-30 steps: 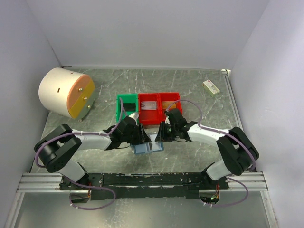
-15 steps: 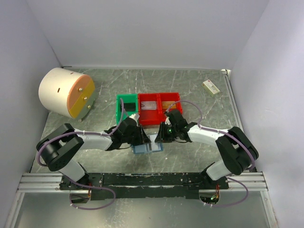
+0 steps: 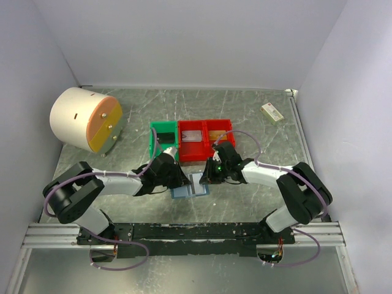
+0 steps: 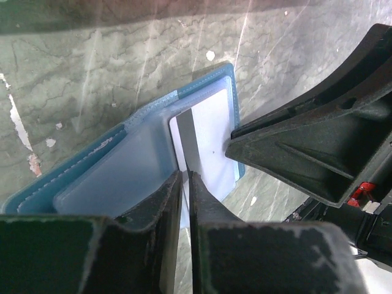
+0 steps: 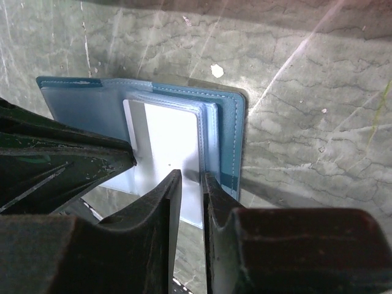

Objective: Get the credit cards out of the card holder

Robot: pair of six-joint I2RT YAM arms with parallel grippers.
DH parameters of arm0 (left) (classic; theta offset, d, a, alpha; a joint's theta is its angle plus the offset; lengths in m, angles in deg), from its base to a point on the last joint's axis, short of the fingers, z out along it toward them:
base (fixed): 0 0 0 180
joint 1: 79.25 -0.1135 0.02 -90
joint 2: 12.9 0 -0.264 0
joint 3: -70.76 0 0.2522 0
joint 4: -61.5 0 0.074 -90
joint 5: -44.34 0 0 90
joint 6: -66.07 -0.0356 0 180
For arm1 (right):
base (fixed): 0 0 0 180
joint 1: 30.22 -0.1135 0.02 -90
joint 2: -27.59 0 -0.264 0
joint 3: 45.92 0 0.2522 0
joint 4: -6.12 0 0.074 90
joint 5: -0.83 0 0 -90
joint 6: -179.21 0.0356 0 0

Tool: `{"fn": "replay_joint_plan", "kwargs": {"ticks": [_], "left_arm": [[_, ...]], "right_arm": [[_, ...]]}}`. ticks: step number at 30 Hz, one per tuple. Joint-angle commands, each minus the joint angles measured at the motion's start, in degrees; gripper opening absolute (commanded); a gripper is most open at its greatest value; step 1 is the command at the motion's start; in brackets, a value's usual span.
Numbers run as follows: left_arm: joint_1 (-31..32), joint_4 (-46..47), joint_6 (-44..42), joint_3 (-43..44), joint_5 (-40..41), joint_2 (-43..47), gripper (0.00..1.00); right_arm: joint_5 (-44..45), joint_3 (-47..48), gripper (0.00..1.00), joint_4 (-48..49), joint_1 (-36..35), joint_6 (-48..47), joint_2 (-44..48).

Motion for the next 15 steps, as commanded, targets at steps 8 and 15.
{"fn": "replay_joint_plan", "kwargs": {"ticks": [8, 15], "left_arm": [[0.7, 3.1, 0.7, -0.5, 0.0, 0.1, 0.14], [0.7, 7.4, 0.3, -0.7, -2.9, -1.5, 0.28]], "right_arm": [[-0.2, -1.8, 0.18, -0.1, -0.4, 0.9, -2.7], [-1.4, -1.6, 0.18, 0.6, -0.4, 1.0, -3.1]]}}
